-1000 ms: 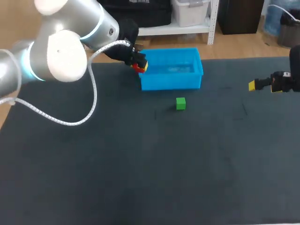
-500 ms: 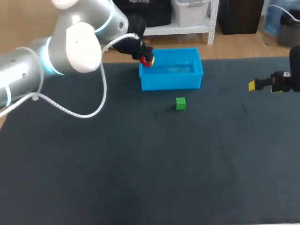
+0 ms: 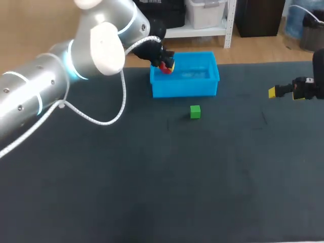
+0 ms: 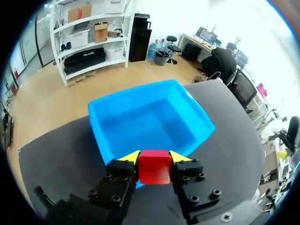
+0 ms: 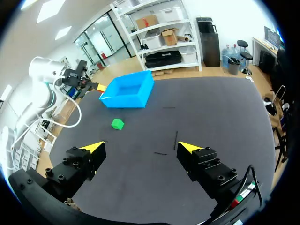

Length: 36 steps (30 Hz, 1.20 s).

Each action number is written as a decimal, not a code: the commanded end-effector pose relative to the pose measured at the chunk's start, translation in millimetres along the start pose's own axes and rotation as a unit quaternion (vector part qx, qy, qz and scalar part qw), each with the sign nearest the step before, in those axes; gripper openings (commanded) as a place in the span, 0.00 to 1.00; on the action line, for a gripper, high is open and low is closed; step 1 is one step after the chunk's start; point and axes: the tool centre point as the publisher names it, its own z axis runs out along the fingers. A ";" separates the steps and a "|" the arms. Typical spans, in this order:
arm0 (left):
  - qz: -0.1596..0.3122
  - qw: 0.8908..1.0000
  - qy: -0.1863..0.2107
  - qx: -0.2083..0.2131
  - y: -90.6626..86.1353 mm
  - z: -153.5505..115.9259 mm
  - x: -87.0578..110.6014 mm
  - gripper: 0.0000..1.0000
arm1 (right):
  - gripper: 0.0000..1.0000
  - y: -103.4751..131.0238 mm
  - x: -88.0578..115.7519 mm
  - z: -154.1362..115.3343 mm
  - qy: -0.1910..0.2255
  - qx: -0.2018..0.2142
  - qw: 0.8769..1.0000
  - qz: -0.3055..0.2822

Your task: Use the left arm to pick the red cube and place it into the blue plastic box first, then use the right arm to grasp the green cube and put it into the same blue plastic box after the first action is fully finished.

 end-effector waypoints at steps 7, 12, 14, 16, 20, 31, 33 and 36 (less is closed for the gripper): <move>-0.001 0.999 0.038 -0.007 12.2 23.1 -16.0 0.00 | 1.00 -0.3 0.0 -0.2 0.000 0.000 1.000 0.000; 0.000 0.999 0.048 -0.010 16.0 30.5 -17.1 0.00 | 1.00 -0.3 0.0 -0.2 0.000 0.000 1.000 0.000; 0.001 0.998 0.053 -0.013 17.3 33.2 -17.3 0.00 | 1.00 -0.3 0.0 -0.2 0.000 0.000 1.000 0.000; 0.001 0.998 0.056 -0.014 18.2 35.3 -17.5 0.00 | 1.00 -0.3 0.0 -0.2 0.000 0.000 1.000 0.000; 0.000 0.998 0.063 -0.019 20.2 38.6 -17.5 0.00 | 1.00 -0.3 0.0 -0.2 0.000 0.000 1.000 0.000; -0.004 0.996 0.084 -0.030 22.5 42.5 -13.1 0.00 | 1.00 -0.3 0.0 -0.2 0.000 0.000 1.000 0.000; -0.006 0.996 0.084 -0.031 22.6 42.8 -12.8 0.00 | 1.00 -0.3 0.0 -0.2 0.000 0.000 1.000 0.000; -0.008 0.995 0.088 -0.038 22.8 43.9 -12.6 0.00 | 1.00 -0.3 0.0 -0.2 0.000 0.000 1.000 0.000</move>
